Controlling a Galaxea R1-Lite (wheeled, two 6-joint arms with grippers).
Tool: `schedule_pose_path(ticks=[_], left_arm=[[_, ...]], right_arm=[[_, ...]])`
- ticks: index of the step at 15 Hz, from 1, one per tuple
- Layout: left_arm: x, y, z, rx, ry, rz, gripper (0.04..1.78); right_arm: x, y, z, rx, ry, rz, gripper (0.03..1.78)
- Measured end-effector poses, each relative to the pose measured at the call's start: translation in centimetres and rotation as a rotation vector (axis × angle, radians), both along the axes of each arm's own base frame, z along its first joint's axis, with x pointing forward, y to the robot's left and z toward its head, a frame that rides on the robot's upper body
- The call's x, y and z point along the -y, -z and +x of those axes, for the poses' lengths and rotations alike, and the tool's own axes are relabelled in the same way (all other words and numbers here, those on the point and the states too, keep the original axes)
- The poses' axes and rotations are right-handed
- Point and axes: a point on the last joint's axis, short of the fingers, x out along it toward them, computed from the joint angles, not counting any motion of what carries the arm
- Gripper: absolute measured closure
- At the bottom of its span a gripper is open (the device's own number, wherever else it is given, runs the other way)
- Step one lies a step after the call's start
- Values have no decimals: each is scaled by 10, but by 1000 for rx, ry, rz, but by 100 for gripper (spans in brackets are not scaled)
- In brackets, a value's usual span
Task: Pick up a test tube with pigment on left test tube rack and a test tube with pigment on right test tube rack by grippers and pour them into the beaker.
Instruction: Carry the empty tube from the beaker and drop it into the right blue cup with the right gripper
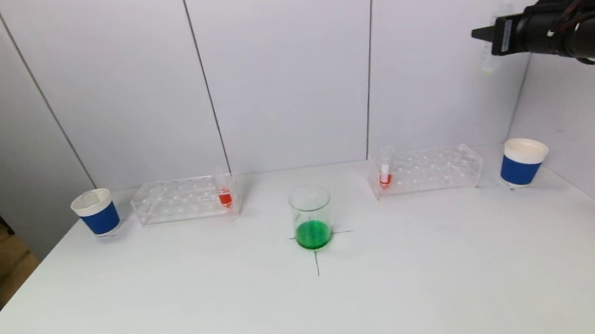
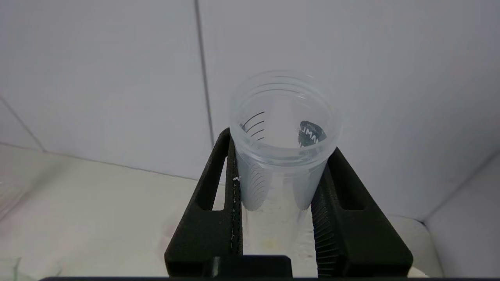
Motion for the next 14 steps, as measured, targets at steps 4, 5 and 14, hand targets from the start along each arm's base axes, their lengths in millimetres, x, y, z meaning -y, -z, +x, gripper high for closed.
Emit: schedule_pose_path(ticks=[4, 5, 14], left_arm=[[0, 0, 0, 0, 0, 0, 6], [0, 0, 0, 0, 0, 0, 6], [0, 0, 0, 0, 0, 0, 6]], right_arm=[[80, 6, -5, -9, 133, 16, 125], [97, 11, -5, -20, 158, 20, 125], [156, 69, 15, -142, 228, 51, 125]])
